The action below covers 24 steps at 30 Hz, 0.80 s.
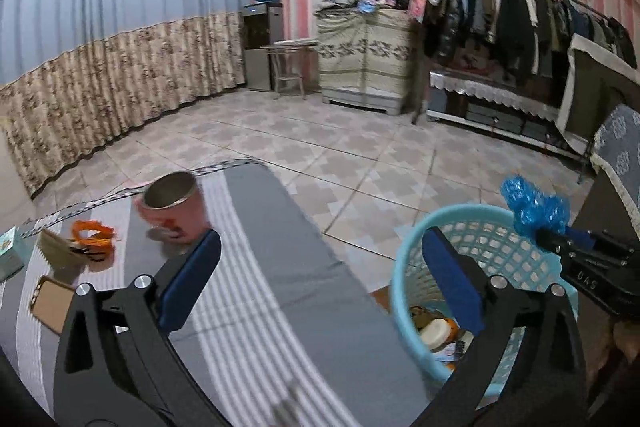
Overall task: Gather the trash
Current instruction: 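Open both tools to drop the lid and bag into the basket, then return to the cloth and grasp the tan paper bag with the left tool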
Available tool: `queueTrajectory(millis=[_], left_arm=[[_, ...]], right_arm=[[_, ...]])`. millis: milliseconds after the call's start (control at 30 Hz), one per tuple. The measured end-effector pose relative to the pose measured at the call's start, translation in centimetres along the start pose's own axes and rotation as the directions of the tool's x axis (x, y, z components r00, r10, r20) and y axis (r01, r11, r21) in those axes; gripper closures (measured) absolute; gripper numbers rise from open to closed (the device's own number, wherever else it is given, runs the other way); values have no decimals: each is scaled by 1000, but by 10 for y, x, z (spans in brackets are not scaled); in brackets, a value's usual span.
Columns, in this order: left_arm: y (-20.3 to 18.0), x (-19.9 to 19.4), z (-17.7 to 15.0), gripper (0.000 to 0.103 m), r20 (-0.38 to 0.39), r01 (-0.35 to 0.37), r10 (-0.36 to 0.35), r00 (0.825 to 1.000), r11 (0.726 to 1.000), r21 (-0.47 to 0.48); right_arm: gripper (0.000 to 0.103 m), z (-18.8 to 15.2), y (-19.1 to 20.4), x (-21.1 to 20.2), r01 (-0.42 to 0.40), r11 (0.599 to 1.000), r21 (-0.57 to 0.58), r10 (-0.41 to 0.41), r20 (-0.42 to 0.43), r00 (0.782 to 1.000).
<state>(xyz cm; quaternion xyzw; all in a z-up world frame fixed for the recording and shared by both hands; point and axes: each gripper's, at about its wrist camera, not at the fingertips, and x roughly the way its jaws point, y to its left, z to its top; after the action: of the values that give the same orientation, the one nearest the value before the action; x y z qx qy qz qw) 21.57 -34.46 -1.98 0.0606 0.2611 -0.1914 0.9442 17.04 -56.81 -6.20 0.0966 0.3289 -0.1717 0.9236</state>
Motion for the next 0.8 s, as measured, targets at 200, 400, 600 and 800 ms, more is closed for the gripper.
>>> queueTrajectory(millis=[200,400,600,800], left_arm=[[46,-14,-1,6,8,-69,70,998,997,-32],[99,-26,-8,6,9,-155,156,988,985,-73],[160,-28,-22,6,-29,-247,245,969,960,-131],[224,-25,-34,6,-70,-322,314,947,931,-170]], right_arm=[[48,-4,7,10,16,1000,1,-16,-31,999],[19,-5,10,12,41,999,14,-40,-23,999],[16,-5,21,13,104,994,-25,-104,-6,995],[16,-4,32,11,106,994,-8,-106,16,994]])
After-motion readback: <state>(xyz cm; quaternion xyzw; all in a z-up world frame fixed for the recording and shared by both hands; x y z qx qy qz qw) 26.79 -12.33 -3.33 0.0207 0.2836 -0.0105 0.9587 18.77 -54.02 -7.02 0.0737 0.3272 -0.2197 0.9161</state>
